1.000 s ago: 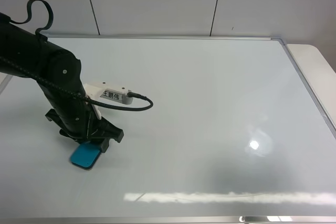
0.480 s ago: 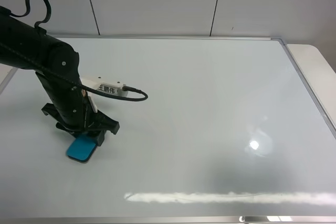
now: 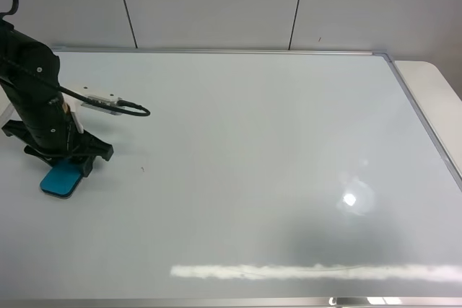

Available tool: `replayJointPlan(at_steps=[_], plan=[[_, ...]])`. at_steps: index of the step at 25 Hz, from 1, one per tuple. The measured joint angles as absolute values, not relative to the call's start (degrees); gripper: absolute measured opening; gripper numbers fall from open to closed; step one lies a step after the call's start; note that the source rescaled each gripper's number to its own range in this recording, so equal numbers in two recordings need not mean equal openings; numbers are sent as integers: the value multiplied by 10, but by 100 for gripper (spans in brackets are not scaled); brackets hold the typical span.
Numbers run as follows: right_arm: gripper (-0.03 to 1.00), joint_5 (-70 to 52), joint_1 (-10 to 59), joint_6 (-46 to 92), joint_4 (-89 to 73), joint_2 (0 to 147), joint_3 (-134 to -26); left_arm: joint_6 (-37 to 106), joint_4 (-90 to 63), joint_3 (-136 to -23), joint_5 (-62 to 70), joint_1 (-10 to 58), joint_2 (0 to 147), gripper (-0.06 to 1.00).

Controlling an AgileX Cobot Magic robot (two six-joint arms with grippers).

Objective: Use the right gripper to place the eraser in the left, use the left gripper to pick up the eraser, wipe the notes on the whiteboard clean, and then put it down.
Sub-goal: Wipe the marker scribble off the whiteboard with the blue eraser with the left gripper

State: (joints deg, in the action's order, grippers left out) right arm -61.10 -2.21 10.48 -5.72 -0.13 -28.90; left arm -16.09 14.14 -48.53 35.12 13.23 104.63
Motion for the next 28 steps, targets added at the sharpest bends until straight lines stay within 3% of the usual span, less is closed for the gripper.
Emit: replayJointPlan(at_steps=[8, 21, 28], plan=[[100, -611, -22, 105, -57, -1, -289, -162, 122, -490, 350, 140, 1045, 4], [100, -611, -22, 105, -57, -1, -289, -163, 4, -605, 434, 280, 1069, 4], [100, -611, -22, 105, -57, -1, -289, -170, 0, -616, 435, 318, 1102, 4]])
